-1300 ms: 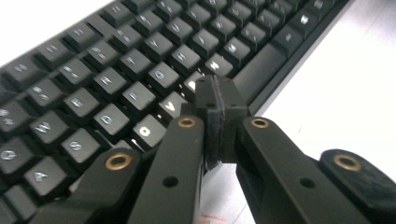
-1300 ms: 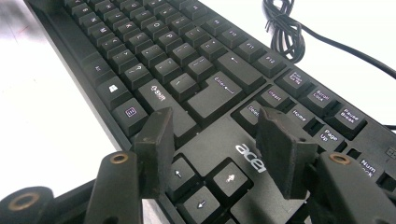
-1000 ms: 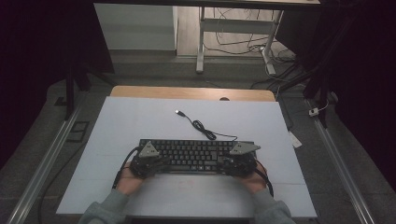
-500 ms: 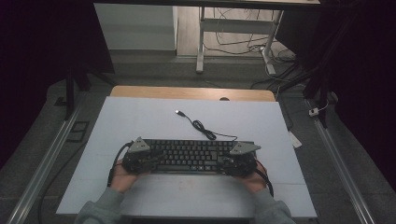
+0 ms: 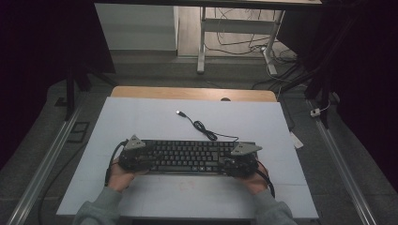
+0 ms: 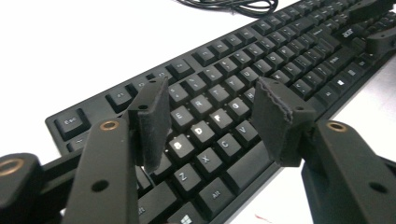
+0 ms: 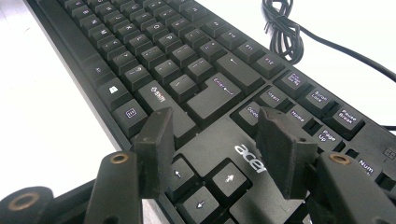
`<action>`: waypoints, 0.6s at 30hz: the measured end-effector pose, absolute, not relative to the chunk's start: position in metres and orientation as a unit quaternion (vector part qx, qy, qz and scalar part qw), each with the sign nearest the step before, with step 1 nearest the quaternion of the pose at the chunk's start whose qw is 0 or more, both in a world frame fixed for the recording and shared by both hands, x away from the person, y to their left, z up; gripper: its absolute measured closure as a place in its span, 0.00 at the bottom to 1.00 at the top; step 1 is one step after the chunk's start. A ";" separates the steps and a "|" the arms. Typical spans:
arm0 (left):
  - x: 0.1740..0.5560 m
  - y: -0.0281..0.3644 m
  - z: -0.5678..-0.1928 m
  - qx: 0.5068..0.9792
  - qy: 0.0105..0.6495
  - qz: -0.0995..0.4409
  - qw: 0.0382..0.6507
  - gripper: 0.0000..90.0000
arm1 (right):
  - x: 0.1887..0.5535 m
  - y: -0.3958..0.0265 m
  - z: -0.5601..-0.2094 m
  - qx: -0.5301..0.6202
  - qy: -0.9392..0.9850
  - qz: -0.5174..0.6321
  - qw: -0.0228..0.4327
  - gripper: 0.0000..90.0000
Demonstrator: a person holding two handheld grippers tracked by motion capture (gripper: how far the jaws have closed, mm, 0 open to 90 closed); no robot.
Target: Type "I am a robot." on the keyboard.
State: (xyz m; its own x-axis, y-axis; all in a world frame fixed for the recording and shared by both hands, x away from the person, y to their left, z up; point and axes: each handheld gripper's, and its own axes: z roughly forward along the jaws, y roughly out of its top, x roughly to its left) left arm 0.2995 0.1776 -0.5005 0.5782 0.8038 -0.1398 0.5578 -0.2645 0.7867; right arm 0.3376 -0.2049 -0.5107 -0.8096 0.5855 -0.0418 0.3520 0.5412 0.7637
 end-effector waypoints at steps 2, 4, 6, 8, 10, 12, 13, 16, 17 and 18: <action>0.301 0.179 -0.501 0.781 0.438 0.147 0.419 0.49 | 0.338 -0.205 -0.511 0.271 0.865 0.395 0.148 0.52; 0.302 0.181 -0.502 0.780 0.443 0.149 0.417 0.49 | 0.338 -0.205 -0.511 0.271 0.865 0.395 0.148 0.52; 0.303 0.184 -0.503 0.777 0.449 0.150 0.415 0.48 | 0.338 -0.205 -0.511 0.271 0.865 0.395 0.148 0.52; 0.305 0.186 -0.504 0.776 0.453 0.151 0.413 0.49 | 0.338 -0.205 -0.511 0.271 0.865 0.394 0.148 0.52; 0.306 0.187 -0.506 0.775 0.458 0.152 0.409 0.49 | 0.338 -0.205 -0.511 0.271 0.866 0.394 0.148 0.52; 0.307 0.189 -0.508 0.773 0.464 0.152 0.405 0.51 | 0.338 -0.205 -0.511 0.272 0.866 0.394 0.148 0.52; 0.307 0.190 -0.509 0.772 0.466 0.152 0.405 0.52 | 0.338 -0.205 -0.511 0.272 0.866 0.394 0.148 0.52; 0.308 0.193 -0.511 0.773 0.469 0.150 0.400 0.58 | 0.338 -0.205 -0.511 0.272 0.866 0.393 0.148 0.52; 0.309 0.193 -0.512 0.774 0.470 0.150 0.398 0.60 | 0.338 -0.205 -0.511 0.272 0.866 0.393 0.148 0.52; 0.309 0.193 -0.513 0.775 0.470 0.151 0.395 0.62 | 0.338 -0.204 -0.511 0.272 0.866 0.393 0.148 0.52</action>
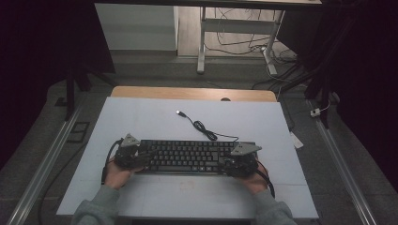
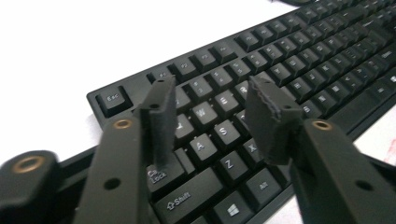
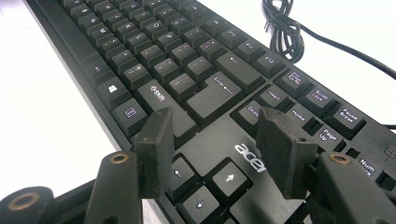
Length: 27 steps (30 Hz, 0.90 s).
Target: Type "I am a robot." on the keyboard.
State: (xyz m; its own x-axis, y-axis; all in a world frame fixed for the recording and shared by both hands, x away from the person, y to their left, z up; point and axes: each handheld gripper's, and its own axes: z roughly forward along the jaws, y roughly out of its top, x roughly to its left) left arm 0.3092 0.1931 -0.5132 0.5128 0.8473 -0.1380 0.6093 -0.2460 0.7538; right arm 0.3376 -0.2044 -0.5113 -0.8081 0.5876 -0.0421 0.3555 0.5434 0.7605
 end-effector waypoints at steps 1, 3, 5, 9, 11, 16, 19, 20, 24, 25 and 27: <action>0.310 0.193 -0.514 0.777 0.469 0.150 0.392 0.64 | 0.338 -0.204 -0.511 0.272 0.866 0.393 0.148 0.52; 0.311 0.194 -0.516 0.779 0.470 0.146 0.388 0.68 | 0.338 -0.204 -0.511 0.272 0.866 0.392 0.148 0.52; 0.311 0.194 -0.518 0.781 0.470 0.144 0.385 0.72 | 0.338 -0.204 -0.511 0.272 0.866 0.392 0.148 0.52; 0.313 0.195 -0.521 0.783 0.471 0.140 0.380 0.78 | 0.338 -0.204 -0.511 0.273 0.866 0.391 0.147 0.52; 0.313 0.196 -0.522 0.785 0.470 0.137 0.380 0.84 | 0.338 -0.204 -0.512 0.273 0.867 0.391 0.147 0.52; 0.315 0.196 -0.525 0.792 0.467 0.125 0.374 0.96 | 0.338 -0.204 -0.512 0.273 0.867 0.391 0.147 0.52; 0.315 0.195 -0.527 0.795 0.466 0.123 0.369 0.98 | 0.338 -0.204 -0.512 0.272 0.867 0.390 0.147 0.52; 0.315 0.195 -0.527 0.795 0.465 0.123 0.370 0.98 | 0.338 -0.204 -0.512 0.272 0.867 0.390 0.147 0.52; 0.315 0.195 -0.527 0.795 0.465 0.124 0.369 0.98 | 0.338 -0.204 -0.512 0.273 0.867 0.391 0.148 0.52; 0.315 0.195 -0.527 0.795 0.465 0.124 0.369 0.98 | 0.338 -0.204 -0.512 0.273 0.867 0.391 0.148 0.52; 0.315 0.195 -0.527 0.795 0.465 0.124 0.369 0.98 | 0.338 -0.204 -0.512 0.273 0.866 0.391 0.148 0.52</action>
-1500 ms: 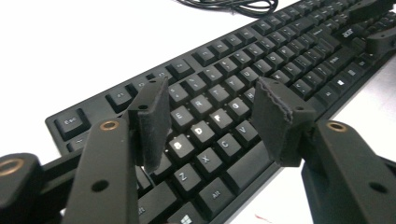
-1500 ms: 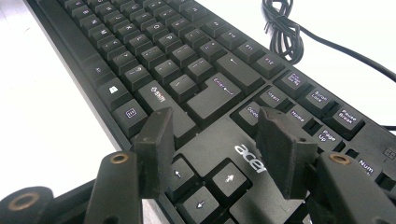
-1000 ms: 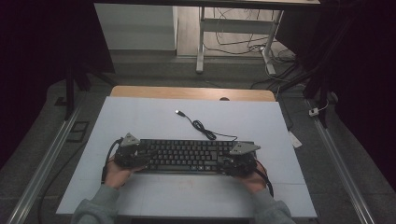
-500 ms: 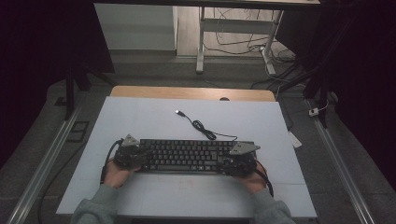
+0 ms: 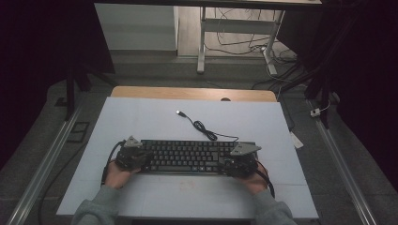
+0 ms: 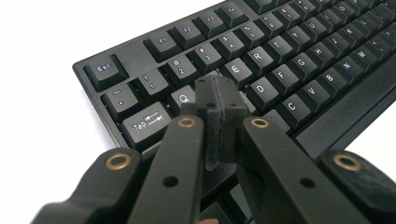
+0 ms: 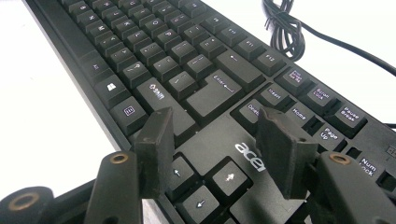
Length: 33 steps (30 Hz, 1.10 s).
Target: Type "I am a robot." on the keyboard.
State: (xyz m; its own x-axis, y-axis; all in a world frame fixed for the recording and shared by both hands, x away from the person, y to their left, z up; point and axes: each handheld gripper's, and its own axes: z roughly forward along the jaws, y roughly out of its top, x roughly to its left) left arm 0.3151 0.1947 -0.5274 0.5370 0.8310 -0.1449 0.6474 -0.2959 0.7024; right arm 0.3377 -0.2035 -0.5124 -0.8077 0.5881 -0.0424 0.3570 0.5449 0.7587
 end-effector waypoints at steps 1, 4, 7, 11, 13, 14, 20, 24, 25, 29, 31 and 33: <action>0.315 0.195 -0.527 0.796 0.464 0.124 0.369 0.98 | 0.338 -0.203 -0.512 0.273 0.867 0.390 0.148 0.52; 0.315 0.195 -0.528 0.796 0.464 0.124 0.368 0.98 | 0.338 -0.203 -0.513 0.273 0.867 0.390 0.148 0.52; 0.315 0.194 -0.528 0.797 0.463 0.125 0.367 0.98 | 0.338 -0.203 -0.513 0.273 0.867 0.391 0.148 0.52; 0.315 0.193 -0.530 0.799 0.462 0.126 0.363 0.99 | 0.338 -0.203 -0.513 0.273 0.867 0.390 0.148 0.52; 0.315 0.192 -0.529 0.799 0.462 0.129 0.362 0.99 | 0.338 -0.203 -0.513 0.273 0.867 0.390 0.148 0.52; 0.314 0.192 -0.528 0.799 0.462 0.132 0.361 0.99 | 0.338 -0.203 -0.513 0.272 0.867 0.390 0.148 0.52; 0.310 0.197 -0.518 0.780 0.462 0.139 0.400 0.98 | 0.338 -0.204 -0.512 0.273 0.867 0.390 0.148 0.52; 0.307 0.199 -0.510 0.773 0.458 0.143 0.415 0.97 | 0.338 -0.204 -0.512 0.272 0.867 0.390 0.148 0.52; 0.307 0.199 -0.510 0.772 0.458 0.143 0.418 0.96 | 0.338 -0.204 -0.512 0.272 0.867 0.390 0.148 0.52; 0.306 0.199 -0.508 0.771 0.454 0.142 0.424 0.88 | 0.338 -0.204 -0.512 0.273 0.867 0.390 0.148 0.52; 0.305 0.200 -0.507 0.769 0.455 0.141 0.427 0.82 | 0.338 -0.204 -0.512 0.273 0.867 0.389 0.149 0.52; 0.305 0.201 -0.506 0.767 0.456 0.140 0.430 0.77 | 0.338 -0.205 -0.512 0.273 0.867 0.389 0.150 0.52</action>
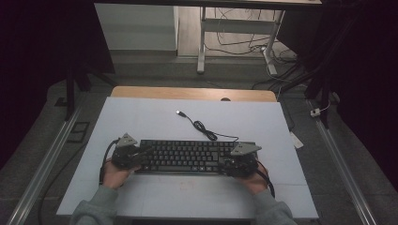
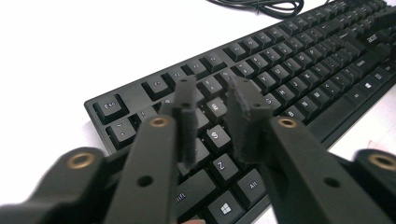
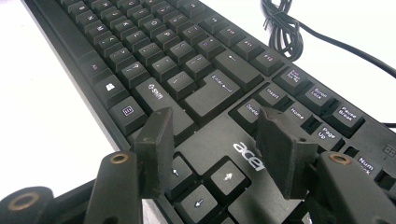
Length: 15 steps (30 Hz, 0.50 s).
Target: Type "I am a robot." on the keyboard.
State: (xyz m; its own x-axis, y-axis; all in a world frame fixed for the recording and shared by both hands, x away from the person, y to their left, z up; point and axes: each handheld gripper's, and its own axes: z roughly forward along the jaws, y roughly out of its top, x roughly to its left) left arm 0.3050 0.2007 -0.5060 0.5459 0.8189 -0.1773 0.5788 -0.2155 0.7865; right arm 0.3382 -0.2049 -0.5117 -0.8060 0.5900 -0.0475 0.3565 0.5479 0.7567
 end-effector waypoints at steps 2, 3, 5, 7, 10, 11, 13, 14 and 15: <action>0.305 0.202 -0.505 0.764 0.456 0.136 0.436 0.73 | 0.338 -0.205 -0.511 0.274 0.867 0.389 0.151 0.52; 0.304 0.202 -0.504 0.764 0.456 0.134 0.437 0.72 | 0.338 -0.205 -0.511 0.275 0.867 0.389 0.150 0.52; 0.304 0.203 -0.503 0.763 0.456 0.134 0.438 0.69 | 0.336 -0.206 -0.511 0.279 0.863 0.393 0.150 0.52; 0.304 0.202 -0.502 0.765 0.452 0.132 0.439 0.66 | 0.334 -0.207 -0.510 0.280 0.863 0.394 0.150 0.52; 0.303 0.202 -0.499 0.768 0.446 0.132 0.440 0.63 | 0.331 -0.209 -0.508 0.285 0.857 0.402 0.152 0.52; 0.303 0.201 -0.498 0.769 0.444 0.133 0.440 0.61 | 0.330 -0.210 -0.508 0.286 0.856 0.402 0.153 0.52; 0.303 0.200 -0.496 0.772 0.438 0.135 0.440 0.58 | 0.329 -0.211 -0.507 0.288 0.853 0.408 0.152 0.52; 0.303 0.200 -0.495 0.773 0.436 0.136 0.441 0.56 | 0.328 -0.212 -0.506 0.288 0.853 0.408 0.153 0.51; 0.304 0.200 -0.494 0.775 0.433 0.135 0.441 0.54 | 0.327 -0.212 -0.506 0.288 0.851 0.413 0.152 0.51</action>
